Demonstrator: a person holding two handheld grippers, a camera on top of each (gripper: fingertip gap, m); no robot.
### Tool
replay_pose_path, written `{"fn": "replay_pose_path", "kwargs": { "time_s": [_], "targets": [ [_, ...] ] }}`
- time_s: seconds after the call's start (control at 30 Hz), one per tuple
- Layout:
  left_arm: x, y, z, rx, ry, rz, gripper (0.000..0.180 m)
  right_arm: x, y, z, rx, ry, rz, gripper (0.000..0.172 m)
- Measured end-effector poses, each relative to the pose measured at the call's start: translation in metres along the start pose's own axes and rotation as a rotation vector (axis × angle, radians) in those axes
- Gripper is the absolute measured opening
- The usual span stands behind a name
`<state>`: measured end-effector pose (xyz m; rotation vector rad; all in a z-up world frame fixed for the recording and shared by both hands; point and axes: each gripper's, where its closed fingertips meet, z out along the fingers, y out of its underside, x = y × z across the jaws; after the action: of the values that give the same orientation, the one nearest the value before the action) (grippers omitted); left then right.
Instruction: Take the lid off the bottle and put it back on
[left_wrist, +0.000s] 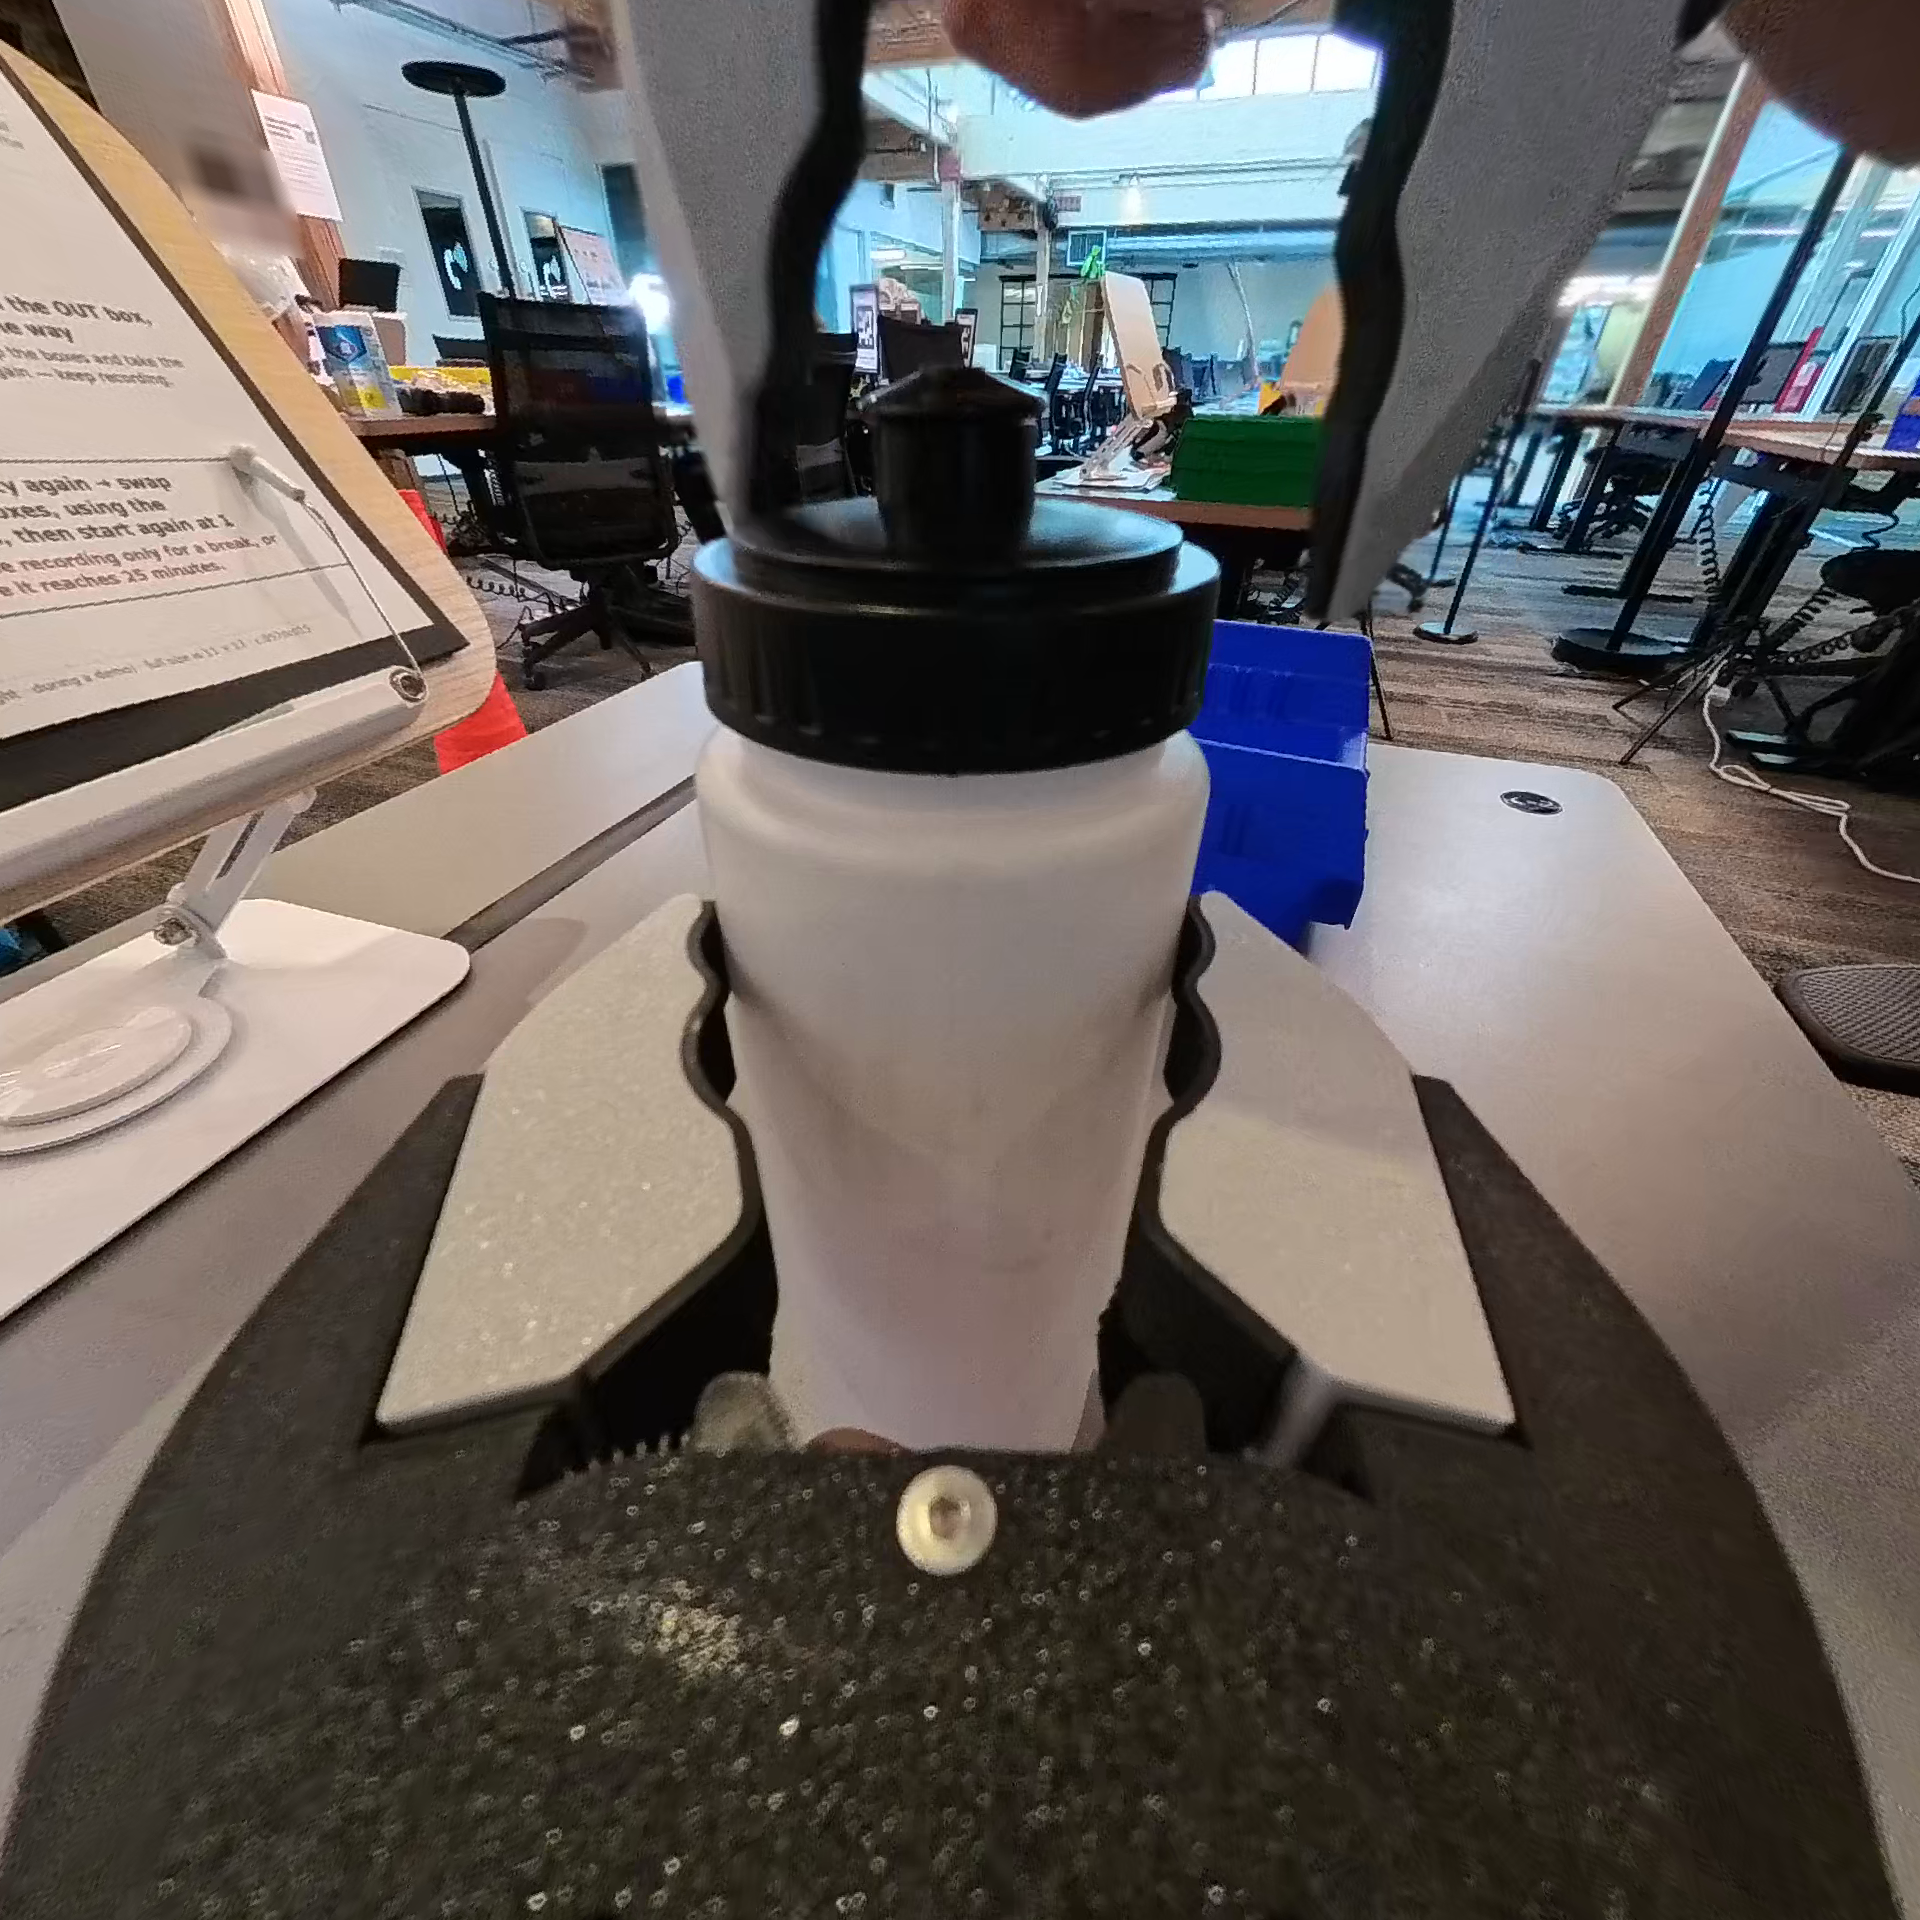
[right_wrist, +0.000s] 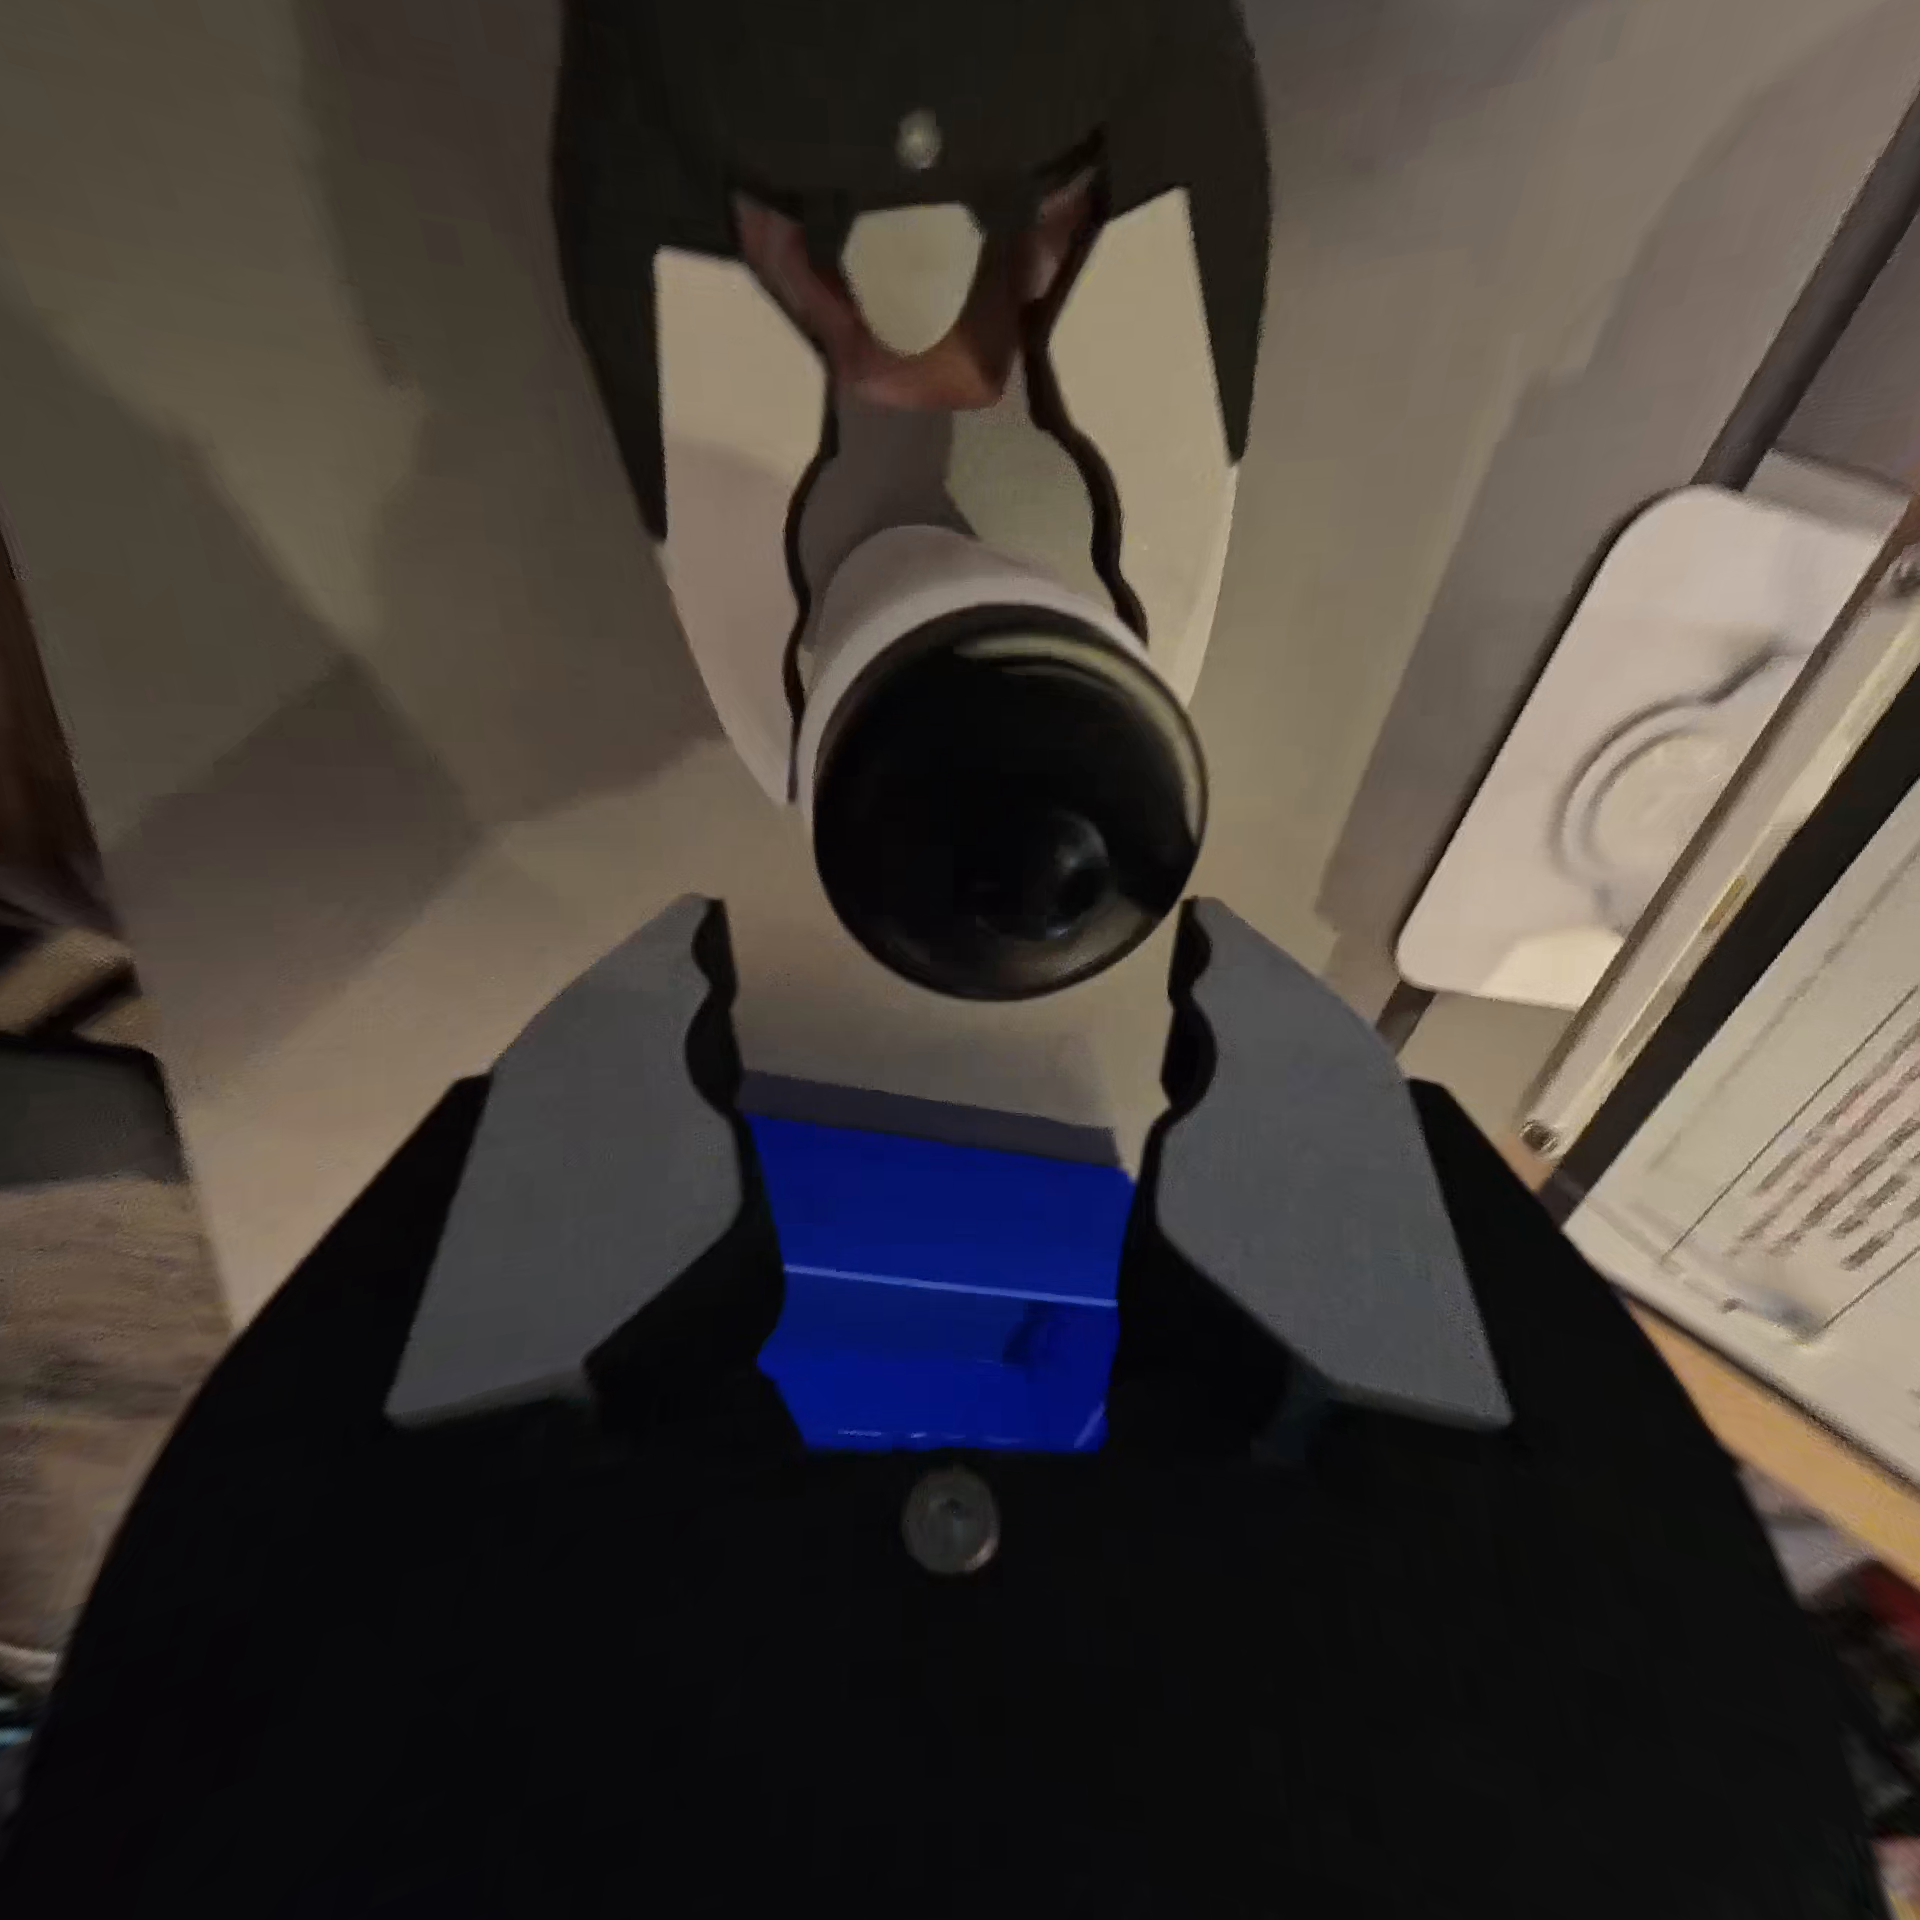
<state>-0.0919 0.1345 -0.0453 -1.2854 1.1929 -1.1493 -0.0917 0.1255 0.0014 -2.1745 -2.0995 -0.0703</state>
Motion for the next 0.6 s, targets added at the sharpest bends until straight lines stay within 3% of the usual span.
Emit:
{"fn": "replay_pose_path", "kwargs": {
  "time_s": [0.13,0.33,0.6],
  "targets": [
    [0.0,0.0,0.0,0.0,0.003,-0.001,0.081,0.009,-0.004,-0.002,0.101,0.058,-0.134,0.073],
    [0.0,0.001,0.0,0.001,0.009,-0.004,0.081,0.01,-0.013,0.007,0.114,0.007,-0.184,0.069],
    [0.0,0.001,0.0,0.003,0.005,-0.011,0.081,0.01,-0.01,0.007,-0.025,0.001,0.083,0.069]
  ]
}}
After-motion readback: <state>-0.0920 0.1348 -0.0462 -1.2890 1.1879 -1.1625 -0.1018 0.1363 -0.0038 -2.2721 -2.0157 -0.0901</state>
